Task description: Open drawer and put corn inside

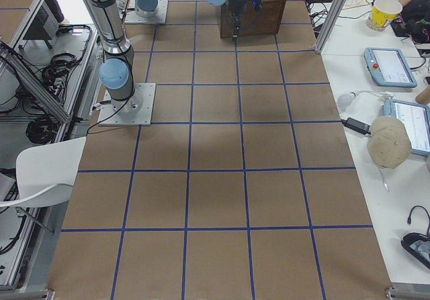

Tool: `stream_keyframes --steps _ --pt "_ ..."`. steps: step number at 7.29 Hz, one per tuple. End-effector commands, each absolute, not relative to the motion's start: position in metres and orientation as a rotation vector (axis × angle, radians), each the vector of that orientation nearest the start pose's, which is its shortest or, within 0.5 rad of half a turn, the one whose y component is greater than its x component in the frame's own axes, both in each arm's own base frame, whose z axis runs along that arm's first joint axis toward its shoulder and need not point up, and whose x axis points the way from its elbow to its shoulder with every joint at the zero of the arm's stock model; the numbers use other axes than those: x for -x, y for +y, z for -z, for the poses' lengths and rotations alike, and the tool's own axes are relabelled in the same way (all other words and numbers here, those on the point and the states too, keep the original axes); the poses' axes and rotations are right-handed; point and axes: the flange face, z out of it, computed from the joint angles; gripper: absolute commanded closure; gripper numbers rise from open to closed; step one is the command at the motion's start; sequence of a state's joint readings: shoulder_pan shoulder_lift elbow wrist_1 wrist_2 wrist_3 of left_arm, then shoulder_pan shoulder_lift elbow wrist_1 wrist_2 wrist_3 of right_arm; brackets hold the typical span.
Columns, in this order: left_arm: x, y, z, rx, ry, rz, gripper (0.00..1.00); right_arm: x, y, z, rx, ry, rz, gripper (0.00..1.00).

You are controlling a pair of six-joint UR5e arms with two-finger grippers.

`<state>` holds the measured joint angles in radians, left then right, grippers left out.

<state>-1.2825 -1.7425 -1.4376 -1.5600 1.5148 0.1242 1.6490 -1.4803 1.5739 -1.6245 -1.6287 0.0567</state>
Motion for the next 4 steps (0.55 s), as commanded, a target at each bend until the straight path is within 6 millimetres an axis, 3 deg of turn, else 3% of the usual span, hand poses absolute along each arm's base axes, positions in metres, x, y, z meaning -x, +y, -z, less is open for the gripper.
stream_keyframes --steps 1,3,4 --pt "0.037 -0.559 -0.491 0.295 3.176 0.019 0.0 -0.168 -0.513 -0.446 0.036 3.2 -0.058 0.0" --pt "0.108 -0.527 -0.499 0.128 3.18 0.023 0.0 -0.168 -0.513 -0.446 0.036 3.2 -0.058 0.0" --pt "0.125 -0.511 -0.504 0.059 3.119 0.045 0.0 -0.168 -0.513 -0.444 0.036 3.2 -0.062 0.0"
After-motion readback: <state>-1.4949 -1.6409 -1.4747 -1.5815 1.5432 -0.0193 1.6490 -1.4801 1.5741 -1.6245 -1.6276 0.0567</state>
